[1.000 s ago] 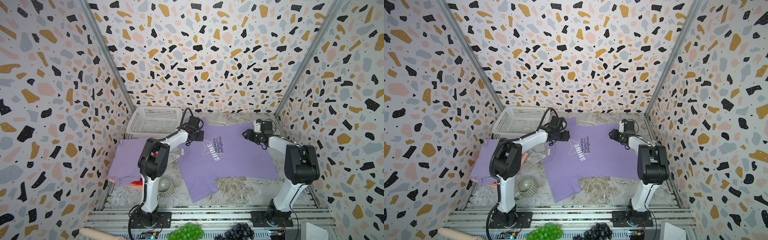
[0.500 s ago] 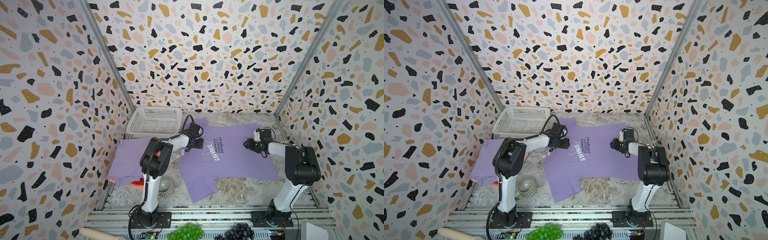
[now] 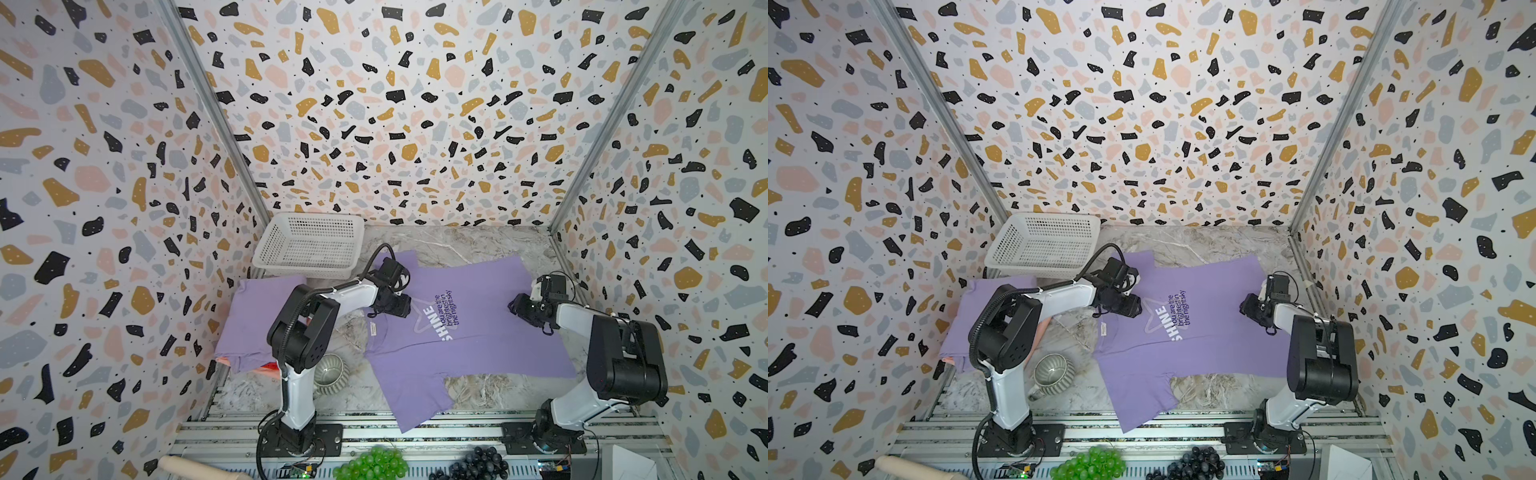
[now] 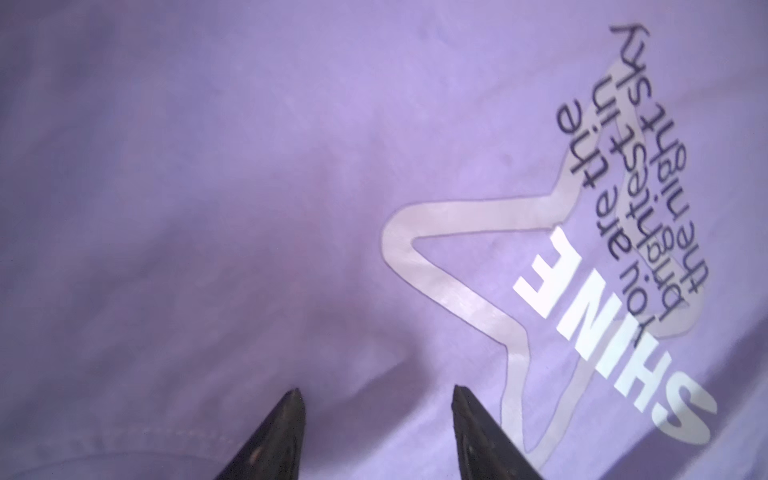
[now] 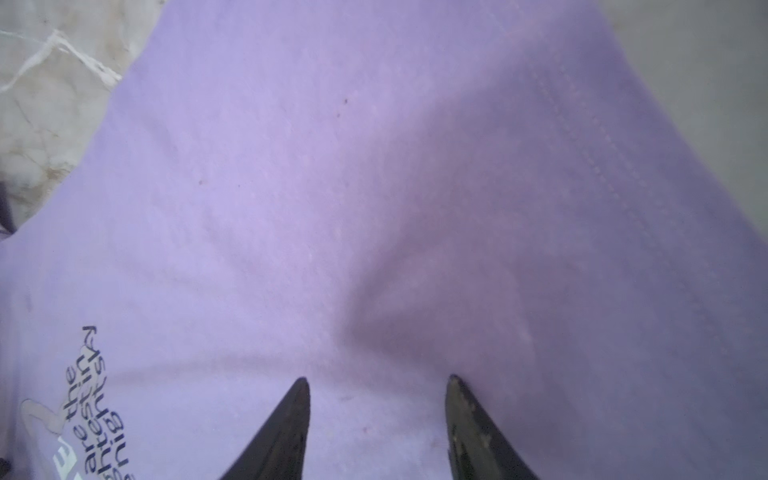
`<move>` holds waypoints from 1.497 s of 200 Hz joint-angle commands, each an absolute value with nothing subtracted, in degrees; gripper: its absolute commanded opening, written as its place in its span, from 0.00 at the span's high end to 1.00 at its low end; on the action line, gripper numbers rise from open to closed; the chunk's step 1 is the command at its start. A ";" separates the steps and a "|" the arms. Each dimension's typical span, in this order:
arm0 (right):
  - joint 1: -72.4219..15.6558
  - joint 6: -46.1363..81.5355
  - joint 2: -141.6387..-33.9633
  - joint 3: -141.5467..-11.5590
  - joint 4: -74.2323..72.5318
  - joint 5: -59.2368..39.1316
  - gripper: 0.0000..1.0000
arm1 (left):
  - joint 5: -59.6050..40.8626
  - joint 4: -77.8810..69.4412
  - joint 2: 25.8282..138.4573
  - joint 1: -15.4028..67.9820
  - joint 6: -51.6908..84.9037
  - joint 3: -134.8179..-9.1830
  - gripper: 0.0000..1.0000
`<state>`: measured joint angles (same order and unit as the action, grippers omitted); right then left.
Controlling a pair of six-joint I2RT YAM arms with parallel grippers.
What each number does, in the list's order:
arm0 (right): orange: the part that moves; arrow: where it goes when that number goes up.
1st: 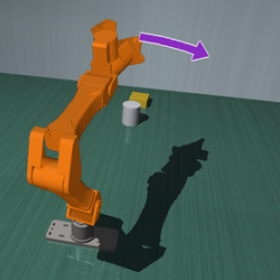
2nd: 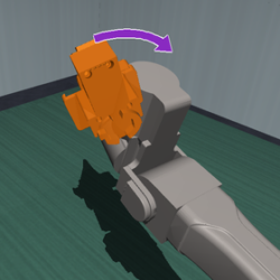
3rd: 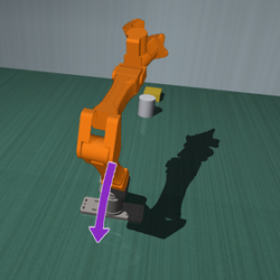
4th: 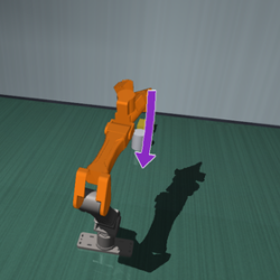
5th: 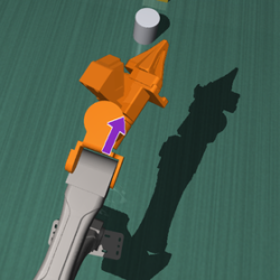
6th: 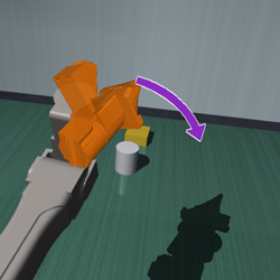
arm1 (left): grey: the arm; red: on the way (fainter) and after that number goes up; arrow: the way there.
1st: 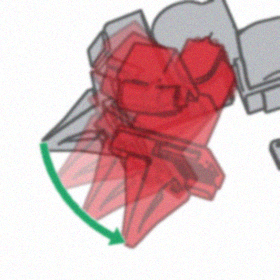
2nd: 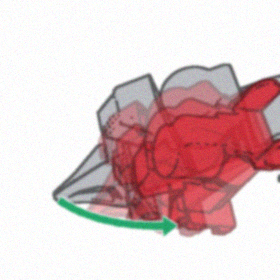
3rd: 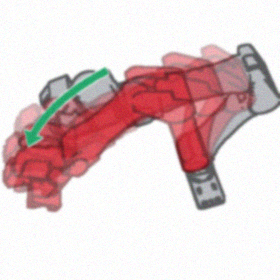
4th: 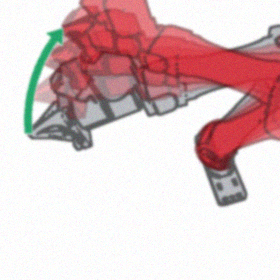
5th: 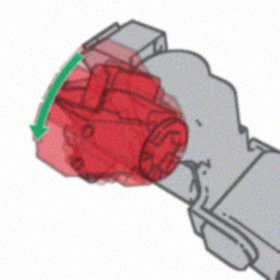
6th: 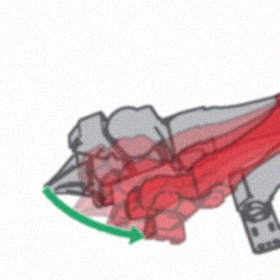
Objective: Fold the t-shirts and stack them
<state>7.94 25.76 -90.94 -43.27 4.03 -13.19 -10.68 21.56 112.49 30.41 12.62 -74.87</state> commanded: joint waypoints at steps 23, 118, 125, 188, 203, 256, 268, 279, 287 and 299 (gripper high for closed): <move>7.58 26.52 -87.10 -47.55 4.53 -11.38 0.44 | -0.67 24.61 118.21 26.04 13.68 -91.57 0.40; 2.44 29.54 -107.20 -64.83 -1.56 -12.99 0.44 | -4.49 28.48 134.76 23.57 13.76 -110.44 0.41; 2.37 29.88 -108.10 -65.13 -1.56 -12.70 0.44 | -5.03 28.88 135.75 23.51 13.76 -111.39 0.41; 2.44 31.04 -112.18 -65.73 0.29 -10.25 0.44 | -10.85 26.03 144.02 22.95 16.11 -118.47 0.41; 2.71 31.19 -112.79 -66.19 1.27 -9.48 0.44 | -11.10 25.49 146.06 22.95 16.52 -121.38 0.40; 4.92 28.32 -112.30 -69.74 1.16 -10.76 0.44 | -11.64 24.54 143.97 20.82 16.16 -122.44 0.41; 4.88 26.47 -111.11 -71.14 0.52 -11.28 0.43 | -10.88 22.33 140.89 20.22 15.44 -120.46 0.41; 4.41 24.50 -109.18 -71.20 -2.15 -10.69 0.41 | -9.02 18.35 137.78 19.69 15.44 -117.50 0.39; 3.94 23.51 -107.98 -71.39 -3.81 -8.96 0.40 | -8.61 16.21 136.93 19.27 15.32 -116.45 0.39; 3.69 21.99 -107.54 -72.43 -5.69 -7.17 0.37 | -8.55 16.84 138.61 18.43 14.91 -119.22 0.39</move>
